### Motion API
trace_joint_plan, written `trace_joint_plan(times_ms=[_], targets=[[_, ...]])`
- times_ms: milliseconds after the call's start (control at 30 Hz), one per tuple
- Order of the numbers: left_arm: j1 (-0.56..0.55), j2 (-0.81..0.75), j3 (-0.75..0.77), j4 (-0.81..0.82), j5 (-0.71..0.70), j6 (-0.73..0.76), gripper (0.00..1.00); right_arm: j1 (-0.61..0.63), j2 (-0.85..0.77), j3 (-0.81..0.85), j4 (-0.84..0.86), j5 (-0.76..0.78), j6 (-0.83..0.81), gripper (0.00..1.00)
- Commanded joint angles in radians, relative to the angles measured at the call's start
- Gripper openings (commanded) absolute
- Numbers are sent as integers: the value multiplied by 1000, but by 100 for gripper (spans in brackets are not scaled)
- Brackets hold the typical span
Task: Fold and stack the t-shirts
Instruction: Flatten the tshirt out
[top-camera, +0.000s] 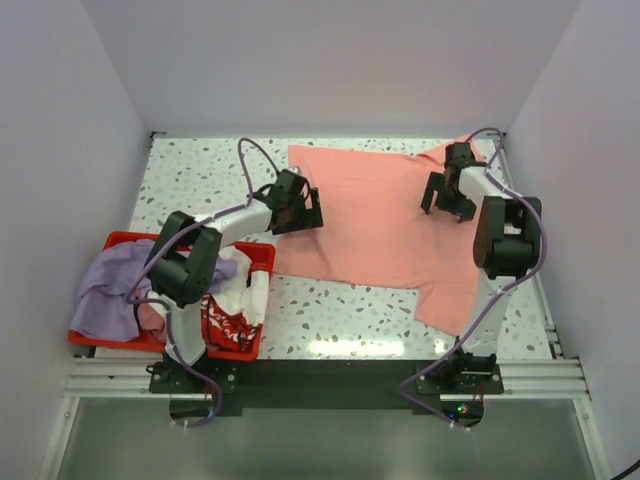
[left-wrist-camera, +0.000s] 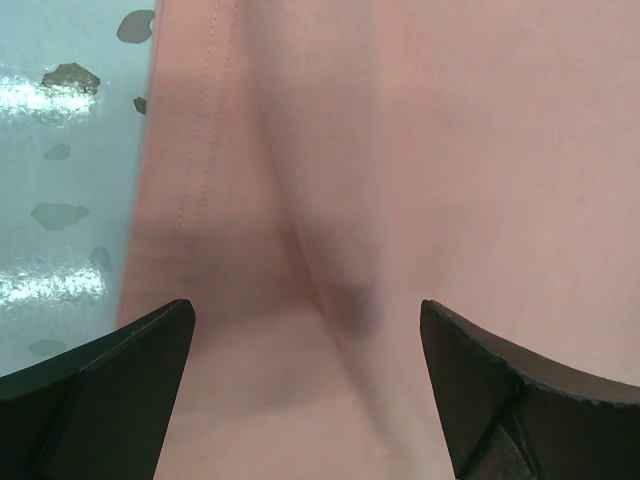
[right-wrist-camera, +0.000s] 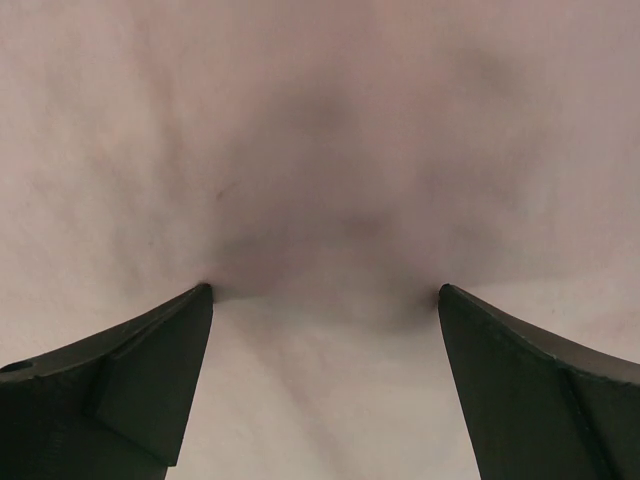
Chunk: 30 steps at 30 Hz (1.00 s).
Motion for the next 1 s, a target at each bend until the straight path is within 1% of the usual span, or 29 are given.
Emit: trace_joint_plan(times_ms=[0, 267, 533, 667, 767, 833, 900, 933, 967], targets=[[-6, 11, 0, 13, 2, -29, 100, -32, 51, 79, -28, 7, -17, 99], [-17, 31, -14, -36, -2, -64, 100, -95, 172, 170, -56, -13, -30, 99], [-35, -23, -65, -89, -22, -97, 100, -122, 207, 224, -64, -10, -57, 99], [-40, -53, -34, -122, -59, -84, 100, -122, 175, 233, -79, -49, -67, 99], [-41, -67, 47, -180, -113, -61, 100, -120, 121, 254, -102, -101, -92, 99], [-49, -81, 85, -214, -139, -55, 100, -117, 48, 245, -107, -122, -101, 99], [-61, -119, 73, -218, -151, -58, 100, -109, -23, 187, -97, -125, -100, 99], [-78, -133, 61, -218, -154, -63, 100, -105, -97, 160, -79, -124, -93, 99], [-89, -159, 47, -221, -157, -78, 100, -102, -145, 87, -67, -125, -86, 99]])
